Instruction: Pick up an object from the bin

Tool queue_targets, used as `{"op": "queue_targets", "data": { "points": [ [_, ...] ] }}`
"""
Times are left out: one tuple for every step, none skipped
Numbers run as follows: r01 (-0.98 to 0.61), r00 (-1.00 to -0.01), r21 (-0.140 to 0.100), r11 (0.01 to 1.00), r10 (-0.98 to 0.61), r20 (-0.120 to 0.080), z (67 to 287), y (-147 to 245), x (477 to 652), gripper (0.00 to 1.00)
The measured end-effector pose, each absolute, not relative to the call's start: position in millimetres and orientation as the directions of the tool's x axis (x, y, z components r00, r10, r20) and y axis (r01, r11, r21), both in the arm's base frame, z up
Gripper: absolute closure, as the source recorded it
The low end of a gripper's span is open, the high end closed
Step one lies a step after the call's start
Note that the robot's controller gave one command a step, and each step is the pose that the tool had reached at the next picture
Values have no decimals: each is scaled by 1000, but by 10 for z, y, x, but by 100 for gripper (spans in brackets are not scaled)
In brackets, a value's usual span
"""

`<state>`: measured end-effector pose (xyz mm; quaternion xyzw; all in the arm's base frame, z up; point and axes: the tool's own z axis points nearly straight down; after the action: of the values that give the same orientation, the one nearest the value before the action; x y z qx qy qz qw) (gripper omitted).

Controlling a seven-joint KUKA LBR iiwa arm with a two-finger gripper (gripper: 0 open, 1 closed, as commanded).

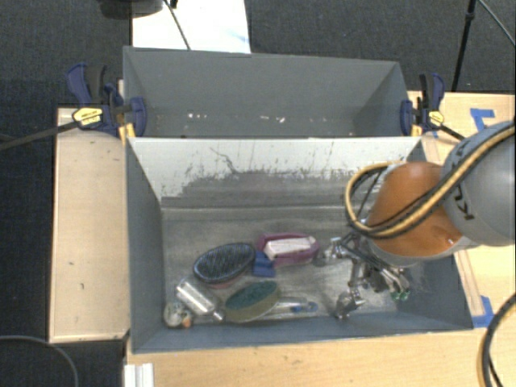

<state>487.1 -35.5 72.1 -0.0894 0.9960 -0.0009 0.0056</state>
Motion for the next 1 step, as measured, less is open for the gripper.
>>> {"op": "queue_targets", "data": {
  "points": [
    [-63,-998,0,998,-63,-8,733,148,5587,0]
  ]
}}
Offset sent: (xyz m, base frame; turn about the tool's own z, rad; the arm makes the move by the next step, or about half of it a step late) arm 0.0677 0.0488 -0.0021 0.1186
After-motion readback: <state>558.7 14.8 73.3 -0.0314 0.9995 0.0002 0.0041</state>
